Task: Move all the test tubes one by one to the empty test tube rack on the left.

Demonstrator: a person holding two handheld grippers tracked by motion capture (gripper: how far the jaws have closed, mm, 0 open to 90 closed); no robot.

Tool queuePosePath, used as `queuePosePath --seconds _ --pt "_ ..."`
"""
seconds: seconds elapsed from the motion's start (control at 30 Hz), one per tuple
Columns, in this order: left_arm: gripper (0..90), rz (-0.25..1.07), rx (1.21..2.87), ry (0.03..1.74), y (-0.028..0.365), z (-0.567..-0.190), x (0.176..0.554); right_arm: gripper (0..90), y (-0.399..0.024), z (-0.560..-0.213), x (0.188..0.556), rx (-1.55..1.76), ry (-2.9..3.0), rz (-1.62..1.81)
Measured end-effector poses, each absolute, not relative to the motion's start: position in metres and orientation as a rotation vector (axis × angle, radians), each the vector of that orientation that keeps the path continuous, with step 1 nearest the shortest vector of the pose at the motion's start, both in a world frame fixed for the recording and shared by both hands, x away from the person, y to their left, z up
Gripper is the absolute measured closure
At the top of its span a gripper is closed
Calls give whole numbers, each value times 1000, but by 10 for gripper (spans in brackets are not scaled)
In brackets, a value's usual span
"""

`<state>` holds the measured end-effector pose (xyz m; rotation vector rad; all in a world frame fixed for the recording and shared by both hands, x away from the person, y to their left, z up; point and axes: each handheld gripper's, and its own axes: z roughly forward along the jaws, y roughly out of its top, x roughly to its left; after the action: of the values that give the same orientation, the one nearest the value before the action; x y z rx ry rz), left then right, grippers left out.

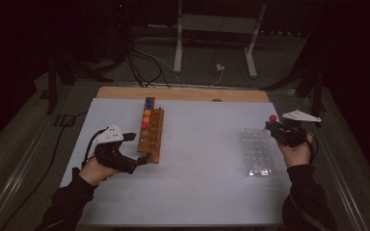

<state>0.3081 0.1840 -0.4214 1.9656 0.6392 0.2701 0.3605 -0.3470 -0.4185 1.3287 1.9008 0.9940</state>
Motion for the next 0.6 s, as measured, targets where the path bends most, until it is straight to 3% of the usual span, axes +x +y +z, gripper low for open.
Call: queuePosePath --seconds 0.27,0.6 --pt "15 245 1969 612 177 -416 307 750 -330 -395 340 1224 1924 1053" --pt "16 204 1968 588 167 -415 309 750 -289 -395 317 1096 2052 1119"
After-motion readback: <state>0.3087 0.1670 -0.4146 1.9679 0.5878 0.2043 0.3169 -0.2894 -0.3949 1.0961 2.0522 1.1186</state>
